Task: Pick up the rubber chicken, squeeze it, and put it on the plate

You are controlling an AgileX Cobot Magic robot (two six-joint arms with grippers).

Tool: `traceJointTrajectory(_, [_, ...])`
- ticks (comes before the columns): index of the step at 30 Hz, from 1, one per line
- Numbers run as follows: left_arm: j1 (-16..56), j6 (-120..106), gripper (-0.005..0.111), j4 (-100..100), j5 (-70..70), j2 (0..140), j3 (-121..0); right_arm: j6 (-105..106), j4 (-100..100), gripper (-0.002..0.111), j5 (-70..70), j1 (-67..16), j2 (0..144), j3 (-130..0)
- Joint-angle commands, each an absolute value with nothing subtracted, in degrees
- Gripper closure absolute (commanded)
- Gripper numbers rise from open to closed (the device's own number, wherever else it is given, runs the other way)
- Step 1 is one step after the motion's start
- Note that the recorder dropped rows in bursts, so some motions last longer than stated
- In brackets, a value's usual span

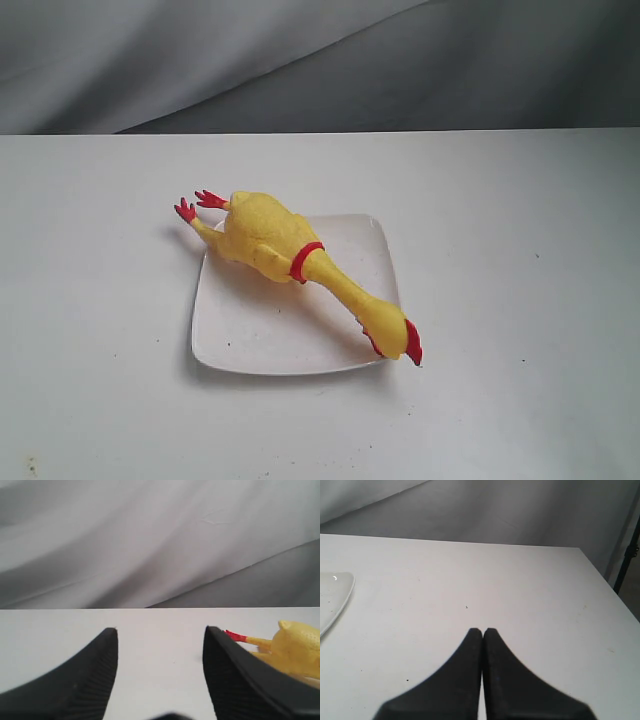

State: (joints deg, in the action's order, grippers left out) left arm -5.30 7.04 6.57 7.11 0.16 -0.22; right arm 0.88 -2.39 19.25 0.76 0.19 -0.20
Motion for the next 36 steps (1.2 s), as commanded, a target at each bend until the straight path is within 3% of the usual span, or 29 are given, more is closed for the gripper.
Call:
traceJointTrajectory(1, [-6.1, 7.0, 0.056, 4.8, 11.2, 0.0, 0.0, 1.0, -2.2, 0.108, 19.2, 1.3, 0.0, 0.0])
traceJointTrajectory(36, [-7.8, 6.9, 0.056, 3.4, 14.8, 0.0, 0.0, 1.0, -2.2, 0.108, 19.2, 1.3, 0.0, 0.0])
